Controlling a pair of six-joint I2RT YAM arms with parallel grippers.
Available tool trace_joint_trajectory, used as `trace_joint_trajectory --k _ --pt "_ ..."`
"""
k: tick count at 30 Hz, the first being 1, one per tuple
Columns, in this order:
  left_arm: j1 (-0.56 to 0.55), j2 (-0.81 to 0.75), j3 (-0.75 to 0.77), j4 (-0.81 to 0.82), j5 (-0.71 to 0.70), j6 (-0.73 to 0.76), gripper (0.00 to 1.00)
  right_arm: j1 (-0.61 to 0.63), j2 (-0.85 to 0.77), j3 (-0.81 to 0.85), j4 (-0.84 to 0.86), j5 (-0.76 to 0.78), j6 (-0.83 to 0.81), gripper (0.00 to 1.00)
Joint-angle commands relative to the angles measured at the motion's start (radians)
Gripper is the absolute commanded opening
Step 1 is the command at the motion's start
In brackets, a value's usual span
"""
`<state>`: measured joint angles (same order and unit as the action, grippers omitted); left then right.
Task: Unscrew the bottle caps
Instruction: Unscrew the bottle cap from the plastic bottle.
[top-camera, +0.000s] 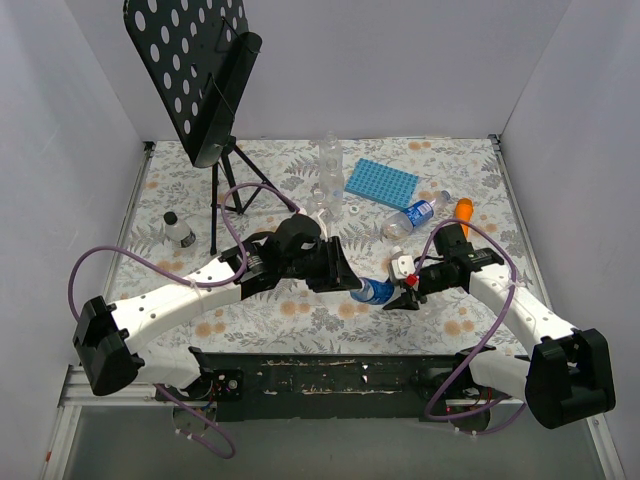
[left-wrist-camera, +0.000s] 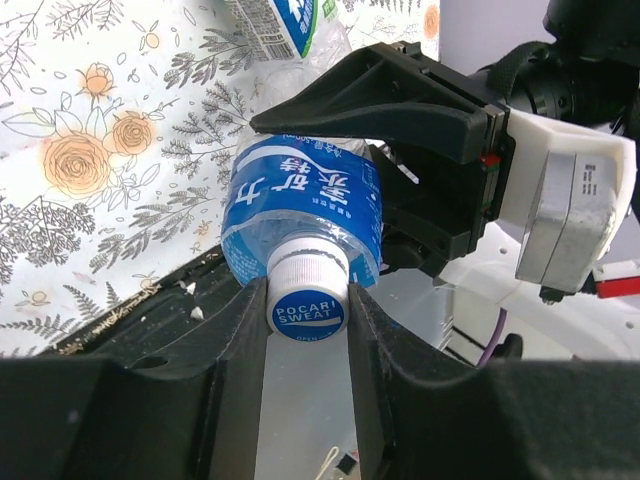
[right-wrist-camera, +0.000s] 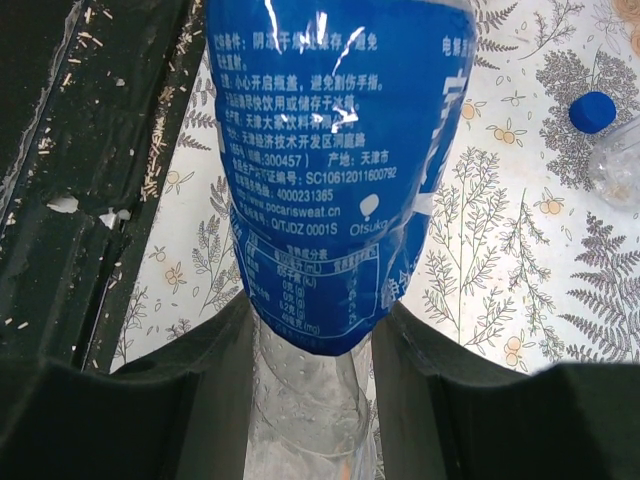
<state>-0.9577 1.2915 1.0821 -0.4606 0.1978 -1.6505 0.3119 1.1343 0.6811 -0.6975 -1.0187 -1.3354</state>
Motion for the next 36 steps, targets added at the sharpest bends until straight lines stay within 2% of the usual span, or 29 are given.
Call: trace_joint_trajectory --k 1,12,15,21,26,29,36 --pt "0.011 -0.021 0.062 -0.004 -0.066 -0.103 0.0 0.0 -0.002 0.008 -0.02 0.023 -0.013 0.17" --pt "0.011 -0.015 0.073 -0.013 -0.124 -0.042 0.01 0.0 0.001 0.011 -0.023 0.025 -0.018 0.17" --pt "0.011 -0.018 0.081 -0.023 -0.141 -0.006 0.14 0.001 0.002 0.011 -0.025 0.025 -0.016 0.17" --pt "0.011 -0.05 0.058 0.0 -0.149 0.061 0.62 0.0 0.001 0.011 -0.023 0.025 -0.016 0.17" --pt "0.011 -0.095 0.032 0.026 -0.155 0.147 0.88 0.0 0.004 0.011 -0.023 0.023 -0.016 0.17" --pt "0.011 -0.133 0.013 0.037 -0.178 0.231 0.98 0.0 0.001 0.011 -0.025 0.025 -0.018 0.17" --pt "0.011 -0.276 -0.054 0.091 -0.256 0.466 0.98 0.0 0.002 0.011 -0.027 0.023 -0.016 0.17"
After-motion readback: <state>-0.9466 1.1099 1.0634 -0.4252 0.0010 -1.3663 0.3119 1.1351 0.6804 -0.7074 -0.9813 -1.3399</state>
